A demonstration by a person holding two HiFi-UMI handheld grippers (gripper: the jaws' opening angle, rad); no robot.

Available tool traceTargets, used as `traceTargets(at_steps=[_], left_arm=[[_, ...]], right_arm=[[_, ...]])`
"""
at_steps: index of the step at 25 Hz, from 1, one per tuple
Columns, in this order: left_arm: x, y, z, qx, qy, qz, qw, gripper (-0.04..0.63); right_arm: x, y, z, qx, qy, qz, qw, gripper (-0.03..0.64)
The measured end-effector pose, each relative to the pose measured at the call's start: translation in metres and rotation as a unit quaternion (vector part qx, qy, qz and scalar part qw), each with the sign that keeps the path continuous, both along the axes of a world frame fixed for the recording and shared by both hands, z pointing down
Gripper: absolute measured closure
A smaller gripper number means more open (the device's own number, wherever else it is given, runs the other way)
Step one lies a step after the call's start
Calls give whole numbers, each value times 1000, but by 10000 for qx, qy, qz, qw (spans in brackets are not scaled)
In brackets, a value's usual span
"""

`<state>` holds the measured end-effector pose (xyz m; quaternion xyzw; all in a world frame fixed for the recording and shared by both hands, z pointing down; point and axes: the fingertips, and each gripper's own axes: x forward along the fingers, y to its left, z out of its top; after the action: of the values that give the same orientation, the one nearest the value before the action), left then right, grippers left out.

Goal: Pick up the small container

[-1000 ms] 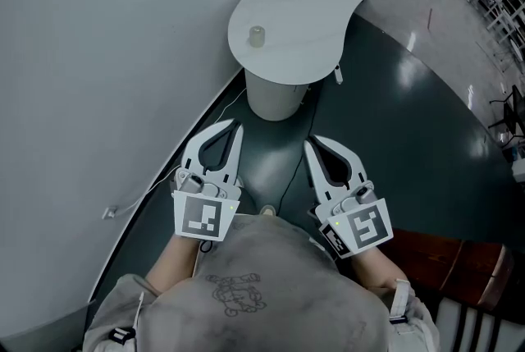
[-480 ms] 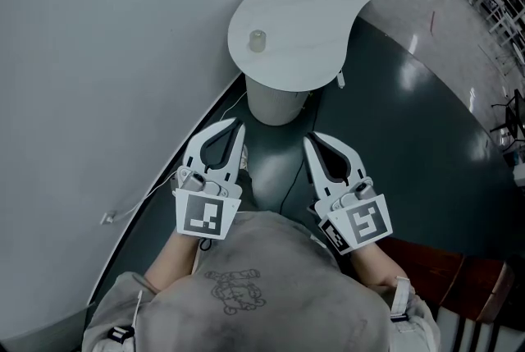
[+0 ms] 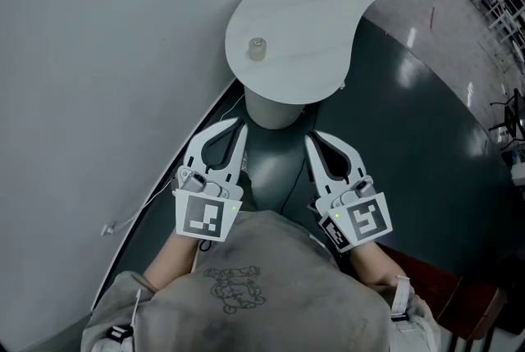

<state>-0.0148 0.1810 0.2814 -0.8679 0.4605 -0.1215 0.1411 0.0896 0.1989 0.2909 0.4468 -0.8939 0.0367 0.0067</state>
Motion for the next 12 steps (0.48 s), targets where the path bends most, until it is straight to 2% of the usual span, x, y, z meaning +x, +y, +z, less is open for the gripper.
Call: traceTargets(at_steps=[12], left_arm=[[-36,-126,2,-342,127,205,9991,575]], right_arm=[[-39,-124,-4,-246,72,189,9995,584]])
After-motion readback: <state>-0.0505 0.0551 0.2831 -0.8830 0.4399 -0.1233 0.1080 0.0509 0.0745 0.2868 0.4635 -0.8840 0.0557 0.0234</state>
